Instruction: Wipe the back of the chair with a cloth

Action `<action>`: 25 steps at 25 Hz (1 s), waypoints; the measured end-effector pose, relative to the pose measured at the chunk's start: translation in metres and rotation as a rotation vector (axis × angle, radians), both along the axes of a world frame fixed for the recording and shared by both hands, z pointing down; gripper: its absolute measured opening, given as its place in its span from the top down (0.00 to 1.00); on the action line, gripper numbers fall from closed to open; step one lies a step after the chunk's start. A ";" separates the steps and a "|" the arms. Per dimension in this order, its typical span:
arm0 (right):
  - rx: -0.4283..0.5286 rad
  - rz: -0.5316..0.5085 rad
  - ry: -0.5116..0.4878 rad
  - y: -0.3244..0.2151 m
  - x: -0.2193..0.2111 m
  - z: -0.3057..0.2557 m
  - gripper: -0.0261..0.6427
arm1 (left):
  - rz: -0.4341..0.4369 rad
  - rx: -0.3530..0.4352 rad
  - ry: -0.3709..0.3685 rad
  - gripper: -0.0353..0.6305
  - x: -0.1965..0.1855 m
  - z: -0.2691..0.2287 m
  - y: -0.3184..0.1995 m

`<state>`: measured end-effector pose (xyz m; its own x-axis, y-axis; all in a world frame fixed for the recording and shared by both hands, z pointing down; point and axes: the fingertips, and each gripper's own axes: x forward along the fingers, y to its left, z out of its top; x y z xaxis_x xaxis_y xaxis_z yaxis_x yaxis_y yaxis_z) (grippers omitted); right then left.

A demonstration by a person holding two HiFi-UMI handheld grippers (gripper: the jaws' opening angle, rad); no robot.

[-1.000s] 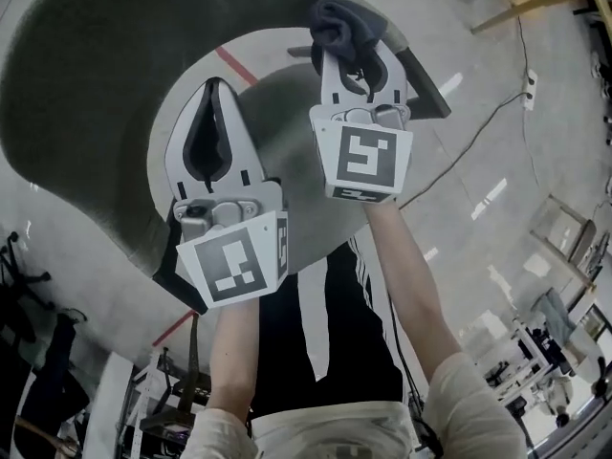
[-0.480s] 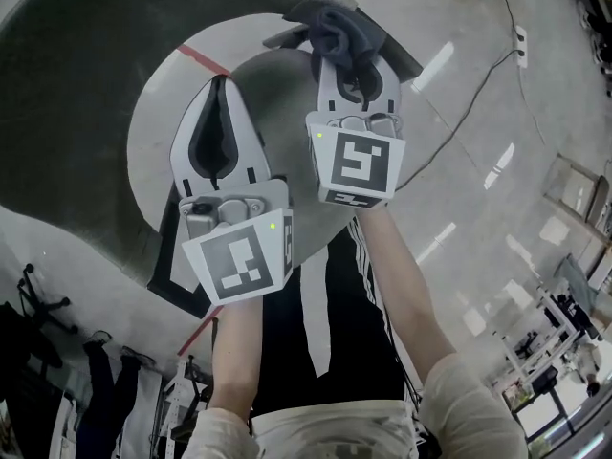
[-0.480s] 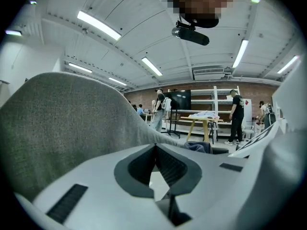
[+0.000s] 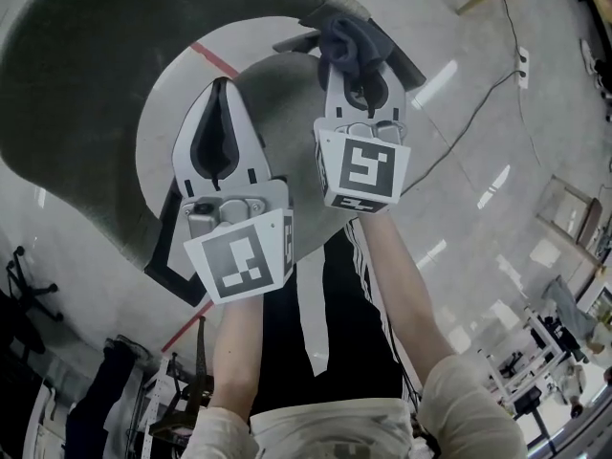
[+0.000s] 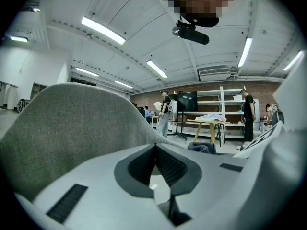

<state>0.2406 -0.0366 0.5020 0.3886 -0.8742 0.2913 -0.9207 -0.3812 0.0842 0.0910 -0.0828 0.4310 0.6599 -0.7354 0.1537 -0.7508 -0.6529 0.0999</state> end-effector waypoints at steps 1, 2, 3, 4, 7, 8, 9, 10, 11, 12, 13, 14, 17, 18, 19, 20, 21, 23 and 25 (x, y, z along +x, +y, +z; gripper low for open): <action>0.007 -0.019 0.004 -0.004 -0.005 -0.006 0.88 | -0.010 0.006 0.005 0.92 -0.002 -0.005 -0.001; 0.017 -0.038 0.007 -0.009 -0.010 -0.012 0.88 | -0.021 0.013 0.008 0.92 -0.005 -0.010 -0.003; 0.029 -0.059 0.008 -0.015 -0.015 -0.020 0.88 | -0.033 0.021 0.010 0.92 -0.010 -0.016 -0.004; 0.042 -0.078 0.011 -0.022 -0.021 -0.030 0.88 | -0.047 0.029 0.013 0.92 -0.014 -0.023 -0.007; 0.080 -0.133 0.018 -0.040 -0.038 -0.070 0.88 | -0.091 0.062 0.027 0.92 -0.030 -0.057 -0.015; 0.086 -0.147 0.017 -0.043 -0.045 -0.085 0.88 | -0.106 0.073 0.029 0.92 -0.037 -0.071 -0.016; 0.088 -0.161 0.014 -0.045 -0.053 -0.101 0.88 | -0.120 0.082 0.030 0.92 -0.045 -0.086 -0.017; 0.090 -0.176 0.011 -0.045 -0.062 -0.117 0.88 | -0.135 0.088 0.031 0.92 -0.054 -0.101 -0.016; 0.094 -0.194 0.008 -0.045 -0.071 -0.134 0.88 | -0.151 0.094 0.032 0.92 -0.062 -0.116 -0.015; 0.102 -0.212 0.005 -0.045 -0.080 -0.152 0.88 | -0.168 0.100 0.033 0.92 -0.070 -0.132 -0.015; 0.116 -0.230 0.004 -0.047 -0.087 -0.170 0.88 | -0.184 0.110 0.035 0.92 -0.077 -0.148 -0.016; 0.135 -0.246 0.006 -0.051 -0.092 -0.190 0.88 | -0.199 0.123 0.040 0.92 -0.081 -0.163 -0.019; 0.198 -0.290 0.016 -0.068 -0.103 -0.250 0.88 | -0.239 0.170 0.087 0.92 -0.090 -0.215 -0.031; 0.212 -0.307 0.022 -0.069 -0.109 -0.271 0.88 | -0.249 0.182 0.103 0.92 -0.095 -0.233 -0.030; 0.221 -0.326 0.034 -0.066 -0.116 -0.291 0.88 | -0.254 0.190 0.107 0.92 -0.102 -0.250 -0.024; 0.224 -0.347 0.047 -0.059 -0.122 -0.311 0.88 | -0.259 0.192 0.099 0.92 -0.109 -0.264 -0.013; 0.225 -0.371 0.058 -0.049 -0.128 -0.329 0.88 | -0.265 0.185 0.081 0.92 -0.118 -0.275 0.001; 0.232 -0.422 0.068 -0.032 -0.139 -0.362 0.88 | -0.277 0.174 0.052 0.92 -0.133 -0.296 0.026; 0.241 -0.476 0.069 -0.018 -0.152 -0.388 0.88 | -0.286 0.191 0.040 0.92 -0.144 -0.322 0.042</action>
